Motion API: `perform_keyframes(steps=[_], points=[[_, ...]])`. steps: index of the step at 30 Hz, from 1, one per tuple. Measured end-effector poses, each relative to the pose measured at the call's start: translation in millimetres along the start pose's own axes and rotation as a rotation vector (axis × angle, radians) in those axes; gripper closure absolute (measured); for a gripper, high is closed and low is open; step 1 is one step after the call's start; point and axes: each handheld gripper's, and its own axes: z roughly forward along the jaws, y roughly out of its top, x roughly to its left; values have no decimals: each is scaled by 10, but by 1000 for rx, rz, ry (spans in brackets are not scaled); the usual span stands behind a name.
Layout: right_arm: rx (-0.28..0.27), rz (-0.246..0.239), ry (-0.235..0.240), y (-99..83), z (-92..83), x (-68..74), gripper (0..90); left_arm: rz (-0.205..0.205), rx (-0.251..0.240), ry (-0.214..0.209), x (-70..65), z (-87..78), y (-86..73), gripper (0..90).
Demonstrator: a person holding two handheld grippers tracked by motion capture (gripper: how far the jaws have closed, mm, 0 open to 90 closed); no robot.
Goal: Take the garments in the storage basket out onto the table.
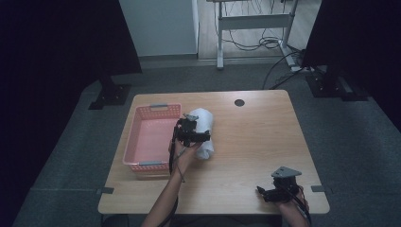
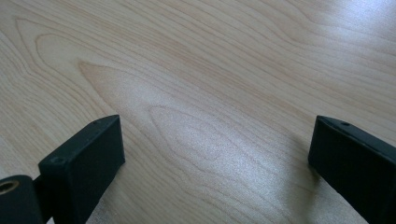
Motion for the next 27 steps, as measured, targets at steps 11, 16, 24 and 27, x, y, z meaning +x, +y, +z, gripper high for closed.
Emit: perform_keyframes(steps=[11,16,24,27], points=[[0,1,0,0,0,1,34,-3,0,-5,57,-73,-26,89],[-1,0,0,0,1,0,34,-3,2,-8,102,-101,-56,89],[-1,0,0,0,1,0,34,9,-10,-13,130,-172,-74,89],[-1,0,0,0,1,0,34,16,-15,-15,142,-194,-82,89]])
